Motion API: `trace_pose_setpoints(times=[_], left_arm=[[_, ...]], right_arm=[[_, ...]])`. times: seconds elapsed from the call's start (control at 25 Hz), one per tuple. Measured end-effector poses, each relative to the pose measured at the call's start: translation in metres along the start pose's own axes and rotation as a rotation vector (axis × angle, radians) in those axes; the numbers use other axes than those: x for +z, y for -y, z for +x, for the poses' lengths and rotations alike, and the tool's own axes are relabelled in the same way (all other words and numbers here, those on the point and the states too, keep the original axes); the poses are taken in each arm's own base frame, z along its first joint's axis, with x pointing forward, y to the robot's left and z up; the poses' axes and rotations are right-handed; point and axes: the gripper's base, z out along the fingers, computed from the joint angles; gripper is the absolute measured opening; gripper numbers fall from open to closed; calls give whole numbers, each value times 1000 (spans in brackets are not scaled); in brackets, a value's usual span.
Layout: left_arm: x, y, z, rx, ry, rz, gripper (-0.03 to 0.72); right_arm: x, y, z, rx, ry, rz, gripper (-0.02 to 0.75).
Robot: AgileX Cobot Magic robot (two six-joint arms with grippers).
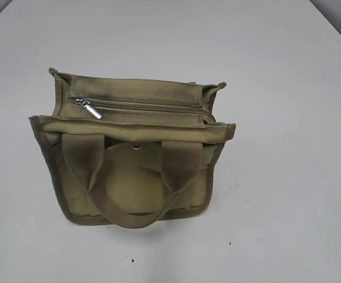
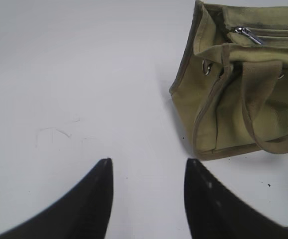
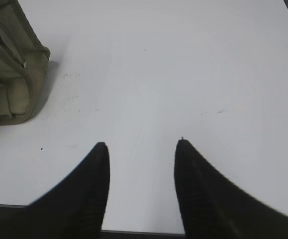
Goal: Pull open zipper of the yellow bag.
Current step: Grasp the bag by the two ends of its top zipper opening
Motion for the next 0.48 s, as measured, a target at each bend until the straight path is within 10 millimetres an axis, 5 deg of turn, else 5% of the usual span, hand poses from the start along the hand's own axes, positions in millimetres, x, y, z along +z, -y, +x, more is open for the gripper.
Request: trace_pose_setpoints(times=[0.48], left_arm=[[0, 0, 0, 0, 0, 0, 364]], right_arm=[[0, 0, 0, 0, 0, 0, 342]])
